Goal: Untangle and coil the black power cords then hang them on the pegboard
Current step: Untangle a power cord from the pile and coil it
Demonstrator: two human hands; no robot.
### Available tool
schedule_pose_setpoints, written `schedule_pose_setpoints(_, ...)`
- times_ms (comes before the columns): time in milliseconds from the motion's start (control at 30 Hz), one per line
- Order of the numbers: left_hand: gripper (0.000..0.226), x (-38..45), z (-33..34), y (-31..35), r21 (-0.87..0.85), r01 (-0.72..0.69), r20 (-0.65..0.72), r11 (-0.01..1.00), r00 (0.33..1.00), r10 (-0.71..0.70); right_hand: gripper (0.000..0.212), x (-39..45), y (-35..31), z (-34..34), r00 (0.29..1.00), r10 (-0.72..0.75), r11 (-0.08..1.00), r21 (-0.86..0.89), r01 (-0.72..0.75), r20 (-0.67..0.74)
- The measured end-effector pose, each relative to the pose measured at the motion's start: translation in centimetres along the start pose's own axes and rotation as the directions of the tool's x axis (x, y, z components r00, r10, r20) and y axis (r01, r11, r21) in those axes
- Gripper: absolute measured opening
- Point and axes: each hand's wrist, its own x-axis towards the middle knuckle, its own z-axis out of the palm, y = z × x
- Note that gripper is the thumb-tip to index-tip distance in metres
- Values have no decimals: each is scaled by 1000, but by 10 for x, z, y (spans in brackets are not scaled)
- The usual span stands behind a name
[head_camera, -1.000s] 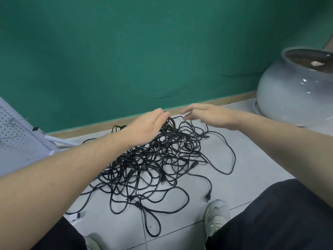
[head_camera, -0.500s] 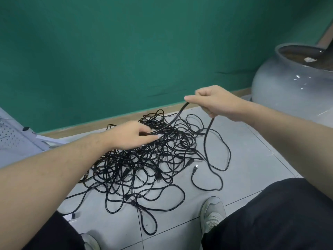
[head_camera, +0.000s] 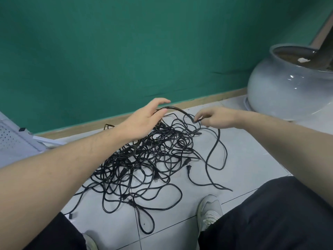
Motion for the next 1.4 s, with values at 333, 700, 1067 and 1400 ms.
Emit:
schedule_pose_setpoints(333, 30, 5, 17, 15, -55, -6, 60, 998, 998, 9, 19, -4, -54, 5, 973, -203, 849, 476, 230, -109)
schedule_pose_setpoints(700, 46, -16, 10, -15, 195, 88, 333, 977, 931, -150, 58, -21, -46, -19, 947, -185, 795, 526, 301, -262)
schedule_pose_setpoints(1067, 22, -13, -5, -19, 28, 75, -33, 997, 997, -74, 16, 5, 21, -5, 939, -57, 993, 80, 89, -338)
schedule_pose_setpoints(1400, 67, 5, 22, 13, -235, 182, 81, 955, 983, -167, 14, 3, -50, 13, 946, -301, 931, 179, 319, -120)
